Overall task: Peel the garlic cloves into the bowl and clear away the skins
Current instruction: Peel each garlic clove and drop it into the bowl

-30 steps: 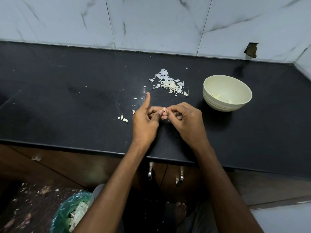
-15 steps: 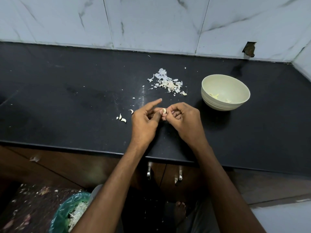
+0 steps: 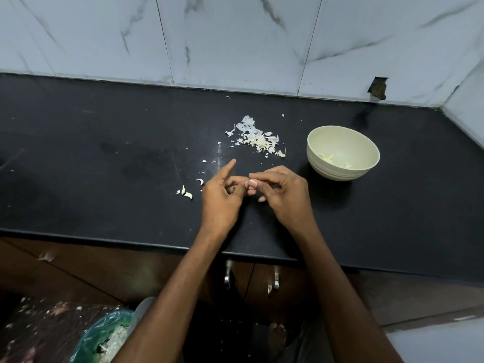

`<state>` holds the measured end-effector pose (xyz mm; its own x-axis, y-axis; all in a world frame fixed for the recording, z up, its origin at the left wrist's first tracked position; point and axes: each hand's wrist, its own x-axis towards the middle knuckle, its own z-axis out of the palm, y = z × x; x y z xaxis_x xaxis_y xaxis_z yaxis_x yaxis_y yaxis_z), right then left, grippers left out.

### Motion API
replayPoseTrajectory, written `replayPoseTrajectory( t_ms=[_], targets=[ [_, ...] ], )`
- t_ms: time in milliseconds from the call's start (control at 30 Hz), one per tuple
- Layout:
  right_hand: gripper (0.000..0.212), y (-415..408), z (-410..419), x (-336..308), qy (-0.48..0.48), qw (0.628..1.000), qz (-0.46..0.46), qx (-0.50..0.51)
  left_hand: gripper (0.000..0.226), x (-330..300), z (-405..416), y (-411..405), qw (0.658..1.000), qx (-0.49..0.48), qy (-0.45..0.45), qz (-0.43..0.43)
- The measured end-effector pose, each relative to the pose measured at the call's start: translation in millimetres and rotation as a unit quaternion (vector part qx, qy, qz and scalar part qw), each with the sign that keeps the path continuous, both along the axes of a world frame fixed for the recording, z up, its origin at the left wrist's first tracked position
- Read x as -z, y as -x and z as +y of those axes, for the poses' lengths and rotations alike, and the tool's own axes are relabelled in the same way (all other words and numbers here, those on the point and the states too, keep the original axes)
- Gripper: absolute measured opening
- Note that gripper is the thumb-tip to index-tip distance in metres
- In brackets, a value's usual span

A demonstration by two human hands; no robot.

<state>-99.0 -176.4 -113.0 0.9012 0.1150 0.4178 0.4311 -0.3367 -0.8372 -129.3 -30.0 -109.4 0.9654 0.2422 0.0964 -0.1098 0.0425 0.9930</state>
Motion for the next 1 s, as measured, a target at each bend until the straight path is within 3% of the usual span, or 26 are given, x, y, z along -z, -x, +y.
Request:
replayPoseTrajectory(
  t_ms=[133,333,767,1000],
  targets=[
    [0.009,-0.2,0.4,-0.4,-0.046,0.998,0.048,-0.001,0.055,-3.2,-0.3,0.4,0.998,-0.004,0.069,0.009],
    [0.009,0.2,-4.2,-5.2,-0.179,0.976,0.119,-0.031,0.016,-3.3,1.3,2.8,0.999,0.021,0.027,0.006],
    [0.018,10.4,-3.0,-13.4,-0.245,0.953,0.166,-0.061,0.007,-5.2,2.8,4.7,0.999,0.035,0.004,-0.011],
    [0.019,14.3,-3.3,-15.4,-0.234,0.96,0.14,-0.067,0.008,-4.8,3.9,5.0,0.999,0.028,0.009,-0.027]
  ],
)
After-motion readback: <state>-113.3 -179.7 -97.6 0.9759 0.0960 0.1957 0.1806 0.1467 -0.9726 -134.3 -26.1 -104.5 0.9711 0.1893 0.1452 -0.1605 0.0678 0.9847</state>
